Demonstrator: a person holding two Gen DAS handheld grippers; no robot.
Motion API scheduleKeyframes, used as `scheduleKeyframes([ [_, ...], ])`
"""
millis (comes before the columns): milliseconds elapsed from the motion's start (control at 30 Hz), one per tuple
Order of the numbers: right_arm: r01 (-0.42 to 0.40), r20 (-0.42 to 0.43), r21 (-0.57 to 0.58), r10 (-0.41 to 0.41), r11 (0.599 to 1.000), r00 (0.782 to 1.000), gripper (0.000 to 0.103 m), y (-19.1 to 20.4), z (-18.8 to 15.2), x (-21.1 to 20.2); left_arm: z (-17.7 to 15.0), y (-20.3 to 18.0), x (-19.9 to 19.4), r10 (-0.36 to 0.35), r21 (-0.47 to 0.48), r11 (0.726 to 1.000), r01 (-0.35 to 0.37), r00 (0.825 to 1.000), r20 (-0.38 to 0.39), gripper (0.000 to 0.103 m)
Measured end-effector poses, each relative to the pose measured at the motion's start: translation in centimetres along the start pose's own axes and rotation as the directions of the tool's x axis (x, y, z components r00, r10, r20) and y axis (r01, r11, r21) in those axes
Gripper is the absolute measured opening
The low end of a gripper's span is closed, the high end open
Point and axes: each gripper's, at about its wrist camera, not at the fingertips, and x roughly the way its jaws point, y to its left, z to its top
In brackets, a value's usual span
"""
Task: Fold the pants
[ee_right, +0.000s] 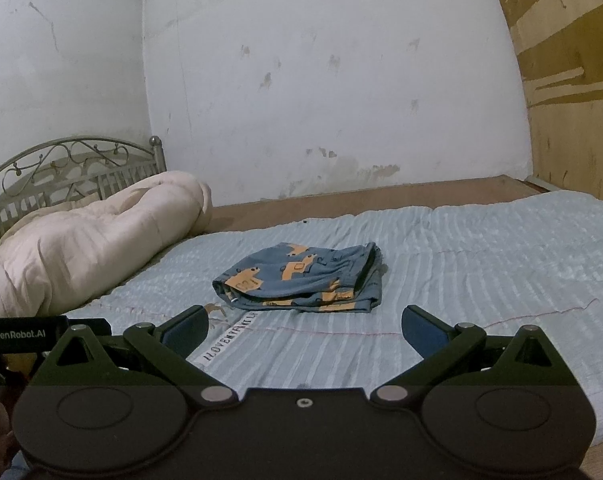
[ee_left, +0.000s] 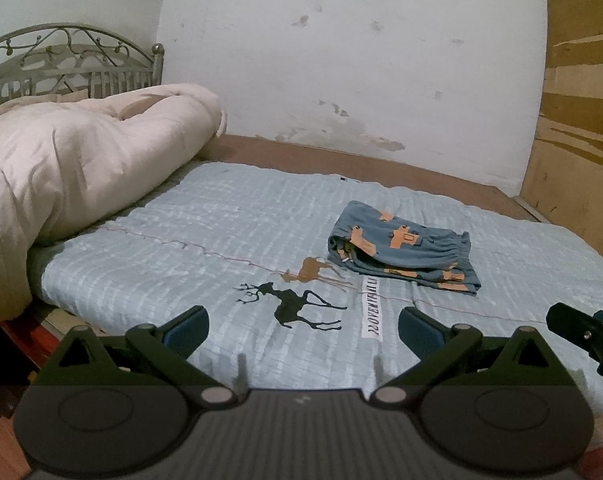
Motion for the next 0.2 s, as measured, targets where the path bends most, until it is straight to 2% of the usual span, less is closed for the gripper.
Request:
scheduleKeyframes([
  [200,-0.001,-0.013,0.005,0.001,1.000,1.000,0.102,0.00,-0.19,0.34,-0.15,0.07,0.39,0.005,0.003,1.000,-0.005,1.000,-0.011,0.102],
])
